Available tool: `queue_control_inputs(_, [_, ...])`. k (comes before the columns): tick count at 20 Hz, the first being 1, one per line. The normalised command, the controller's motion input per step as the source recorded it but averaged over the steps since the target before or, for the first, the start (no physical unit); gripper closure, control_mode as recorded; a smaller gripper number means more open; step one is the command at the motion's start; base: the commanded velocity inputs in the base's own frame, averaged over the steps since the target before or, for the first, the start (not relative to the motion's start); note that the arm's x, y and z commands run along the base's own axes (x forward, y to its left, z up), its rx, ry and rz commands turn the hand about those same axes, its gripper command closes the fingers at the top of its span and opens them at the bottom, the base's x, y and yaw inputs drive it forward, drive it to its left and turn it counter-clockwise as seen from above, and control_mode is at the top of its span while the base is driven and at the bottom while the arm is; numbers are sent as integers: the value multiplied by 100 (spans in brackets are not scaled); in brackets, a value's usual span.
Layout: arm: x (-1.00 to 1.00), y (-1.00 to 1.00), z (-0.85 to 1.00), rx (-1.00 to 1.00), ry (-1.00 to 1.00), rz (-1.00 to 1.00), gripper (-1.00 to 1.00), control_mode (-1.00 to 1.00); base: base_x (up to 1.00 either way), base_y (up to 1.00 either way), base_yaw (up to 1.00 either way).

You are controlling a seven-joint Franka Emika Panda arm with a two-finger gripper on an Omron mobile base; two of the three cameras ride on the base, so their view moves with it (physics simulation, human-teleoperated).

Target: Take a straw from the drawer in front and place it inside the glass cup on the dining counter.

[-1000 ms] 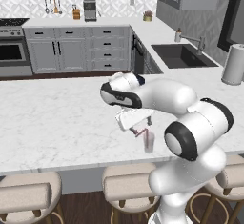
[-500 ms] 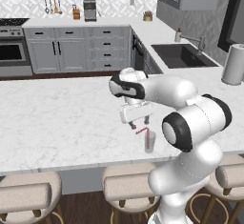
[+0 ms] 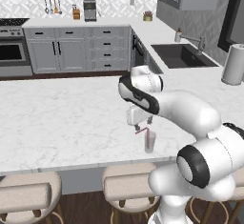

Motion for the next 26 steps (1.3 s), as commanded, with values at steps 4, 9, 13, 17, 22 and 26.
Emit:
queue_control_inputs(4, [-88,-24,34,0,-53,0,-100,-100,0,0,0])
queue_control_inputs(9, [-86,-38,45,0,-49,0,-100,-100,0,0,0])
queue_control_inputs(13, [-84,-47,47,1,-23,0,-100,-100,0,0,0])
queue_control_inputs(17, [-56,-38,32,6,-6,-3,-100,-100,0,0,0])
queue_control_inputs(22, [-29,-25,17,6,0,-11,-100,-100,0,0,0])
queue_control_inputs(26, [-22,-27,17,1,0,-19,-100,-100,0,0,0])
